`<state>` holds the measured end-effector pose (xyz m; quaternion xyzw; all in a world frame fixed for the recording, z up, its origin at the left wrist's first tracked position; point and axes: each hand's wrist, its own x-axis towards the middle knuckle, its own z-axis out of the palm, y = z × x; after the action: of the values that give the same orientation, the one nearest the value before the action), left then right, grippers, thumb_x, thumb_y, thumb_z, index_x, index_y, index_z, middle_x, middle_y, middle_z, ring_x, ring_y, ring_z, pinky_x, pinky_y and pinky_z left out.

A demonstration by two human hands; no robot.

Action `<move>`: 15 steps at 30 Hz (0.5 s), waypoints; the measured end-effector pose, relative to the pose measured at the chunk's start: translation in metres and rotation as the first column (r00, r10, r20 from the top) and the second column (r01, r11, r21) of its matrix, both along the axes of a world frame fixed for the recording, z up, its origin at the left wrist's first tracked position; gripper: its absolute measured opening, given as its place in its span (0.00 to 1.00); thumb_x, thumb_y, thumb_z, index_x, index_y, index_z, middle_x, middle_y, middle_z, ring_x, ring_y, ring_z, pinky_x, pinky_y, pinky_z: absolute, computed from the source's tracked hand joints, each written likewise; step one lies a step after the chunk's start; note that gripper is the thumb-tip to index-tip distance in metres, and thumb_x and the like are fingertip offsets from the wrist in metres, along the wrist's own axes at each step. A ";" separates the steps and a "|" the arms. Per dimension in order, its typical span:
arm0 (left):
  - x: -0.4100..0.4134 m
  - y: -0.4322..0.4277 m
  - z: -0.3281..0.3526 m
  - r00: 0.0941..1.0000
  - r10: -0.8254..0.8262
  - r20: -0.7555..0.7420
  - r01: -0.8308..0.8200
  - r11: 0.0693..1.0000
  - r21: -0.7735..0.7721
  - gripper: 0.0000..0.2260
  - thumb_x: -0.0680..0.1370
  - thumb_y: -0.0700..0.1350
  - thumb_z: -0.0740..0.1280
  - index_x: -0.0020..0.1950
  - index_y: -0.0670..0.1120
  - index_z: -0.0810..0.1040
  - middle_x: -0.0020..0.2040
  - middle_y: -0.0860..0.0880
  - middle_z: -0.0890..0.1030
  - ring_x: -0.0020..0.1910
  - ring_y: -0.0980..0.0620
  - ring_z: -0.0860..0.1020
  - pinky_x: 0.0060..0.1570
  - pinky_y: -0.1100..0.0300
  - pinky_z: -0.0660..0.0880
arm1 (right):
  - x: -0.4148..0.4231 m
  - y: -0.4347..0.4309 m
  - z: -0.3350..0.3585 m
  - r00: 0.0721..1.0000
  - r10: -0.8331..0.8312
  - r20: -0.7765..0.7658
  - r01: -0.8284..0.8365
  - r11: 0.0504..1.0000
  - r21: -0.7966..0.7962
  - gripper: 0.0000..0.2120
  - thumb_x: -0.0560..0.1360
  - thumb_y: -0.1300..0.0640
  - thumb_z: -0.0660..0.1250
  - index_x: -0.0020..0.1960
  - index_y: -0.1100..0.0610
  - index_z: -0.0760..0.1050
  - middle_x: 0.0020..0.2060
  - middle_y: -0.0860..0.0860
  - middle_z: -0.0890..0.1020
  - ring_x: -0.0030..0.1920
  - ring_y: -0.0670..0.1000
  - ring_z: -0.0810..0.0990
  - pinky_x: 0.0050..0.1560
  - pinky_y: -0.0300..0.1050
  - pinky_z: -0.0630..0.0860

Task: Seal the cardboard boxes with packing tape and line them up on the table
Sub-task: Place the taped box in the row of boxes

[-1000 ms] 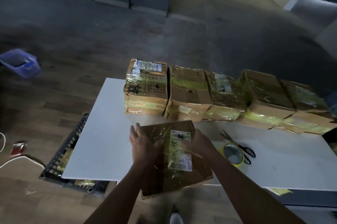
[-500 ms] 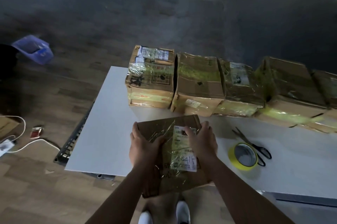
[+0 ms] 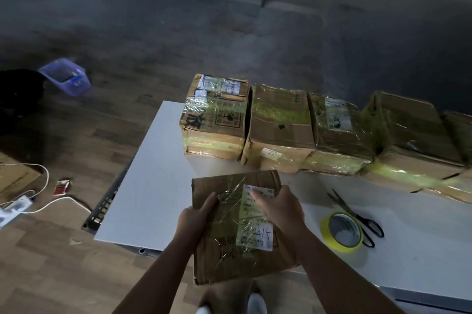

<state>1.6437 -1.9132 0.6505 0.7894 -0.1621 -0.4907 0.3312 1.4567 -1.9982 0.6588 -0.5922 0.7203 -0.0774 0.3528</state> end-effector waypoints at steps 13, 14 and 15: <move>0.011 0.006 -0.009 0.933 -0.015 -0.359 -0.036 0.990 -0.137 0.29 0.68 0.62 0.73 0.55 0.39 0.80 0.47 0.39 0.85 0.47 0.39 0.84 0.52 0.46 0.79 | -0.028 -0.017 0.008 0.884 -0.097 0.456 -0.090 0.925 0.370 0.26 0.70 0.33 0.67 0.53 0.55 0.81 0.49 0.55 0.82 0.51 0.51 0.80 0.53 0.48 0.73; 0.011 0.004 -0.006 0.953 -0.017 -0.303 -0.020 0.993 -0.118 0.26 0.70 0.61 0.70 0.53 0.39 0.81 0.45 0.40 0.85 0.45 0.41 0.84 0.50 0.48 0.80 | -0.027 -0.019 0.008 0.882 -0.096 0.461 -0.095 0.923 0.374 0.26 0.69 0.33 0.68 0.53 0.54 0.81 0.49 0.53 0.82 0.52 0.52 0.80 0.55 0.49 0.72; 0.010 0.002 -0.005 0.974 -0.025 -0.225 0.002 0.995 -0.100 0.24 0.73 0.61 0.68 0.50 0.39 0.81 0.43 0.41 0.85 0.44 0.42 0.84 0.49 0.49 0.80 | -0.026 -0.019 0.009 0.883 -0.078 0.463 -0.102 0.930 0.352 0.25 0.69 0.33 0.68 0.52 0.53 0.81 0.48 0.52 0.82 0.51 0.52 0.80 0.53 0.48 0.72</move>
<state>1.6534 -1.9111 0.6457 0.7100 -0.1529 -0.5709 0.3830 1.4307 -2.0177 0.6674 -0.4839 0.6111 -0.0806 0.6212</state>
